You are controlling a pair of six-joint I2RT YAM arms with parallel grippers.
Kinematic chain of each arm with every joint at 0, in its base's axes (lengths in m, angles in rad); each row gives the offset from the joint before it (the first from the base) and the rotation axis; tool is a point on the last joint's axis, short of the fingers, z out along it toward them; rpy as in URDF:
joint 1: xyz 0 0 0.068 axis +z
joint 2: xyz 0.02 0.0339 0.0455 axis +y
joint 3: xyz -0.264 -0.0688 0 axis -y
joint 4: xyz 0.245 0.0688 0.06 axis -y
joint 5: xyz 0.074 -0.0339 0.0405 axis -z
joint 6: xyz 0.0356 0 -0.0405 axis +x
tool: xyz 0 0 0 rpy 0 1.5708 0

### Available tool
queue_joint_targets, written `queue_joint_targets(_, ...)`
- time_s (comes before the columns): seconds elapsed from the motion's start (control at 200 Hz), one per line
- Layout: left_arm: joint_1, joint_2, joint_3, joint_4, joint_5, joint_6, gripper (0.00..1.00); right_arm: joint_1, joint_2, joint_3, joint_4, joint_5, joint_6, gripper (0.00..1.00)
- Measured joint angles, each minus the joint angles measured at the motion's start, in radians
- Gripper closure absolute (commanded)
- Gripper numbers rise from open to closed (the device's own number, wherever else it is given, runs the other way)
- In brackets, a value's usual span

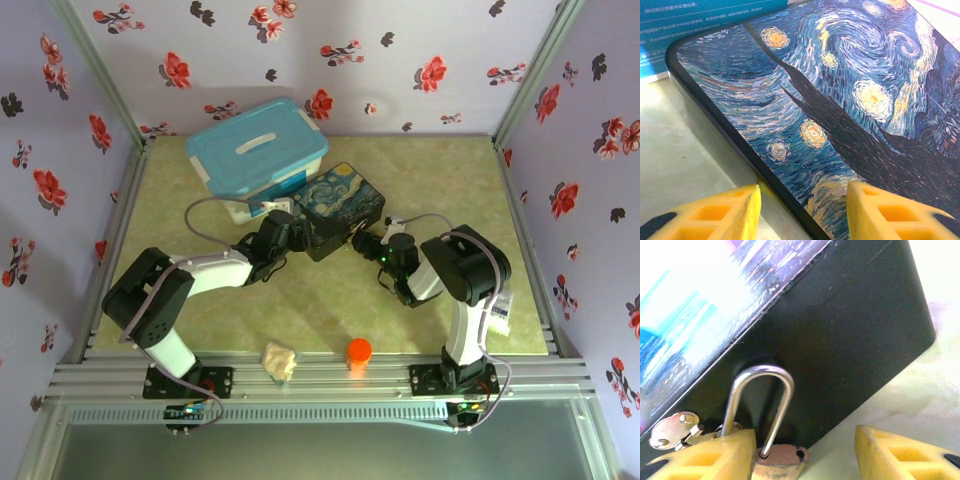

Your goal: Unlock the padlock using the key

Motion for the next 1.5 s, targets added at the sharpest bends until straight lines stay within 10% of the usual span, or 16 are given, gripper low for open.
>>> queue_joint_targets(0.26,0.004,0.000,0.007,-0.016,-0.015,0.000,0.53,0.074,-0.030,0.019,-0.112,0.054,-0.039,0.61)
queue_joint_targets(0.81,0.003,-0.002,0.013,-0.030,-0.015,0.000,0.53,0.088,-0.034,0.009,-0.092,0.062,-0.034,0.53)
queue_joint_targets(1.075,0.000,-0.054,0.046,-0.187,0.005,0.039,0.38,0.117,-0.242,-0.007,-0.419,0.061,-0.180,0.43)
queue_joint_targets(1.495,-0.004,0.049,0.468,-0.529,0.061,0.190,0.27,0.120,-0.207,-0.009,-0.457,0.022,-0.513,0.48)
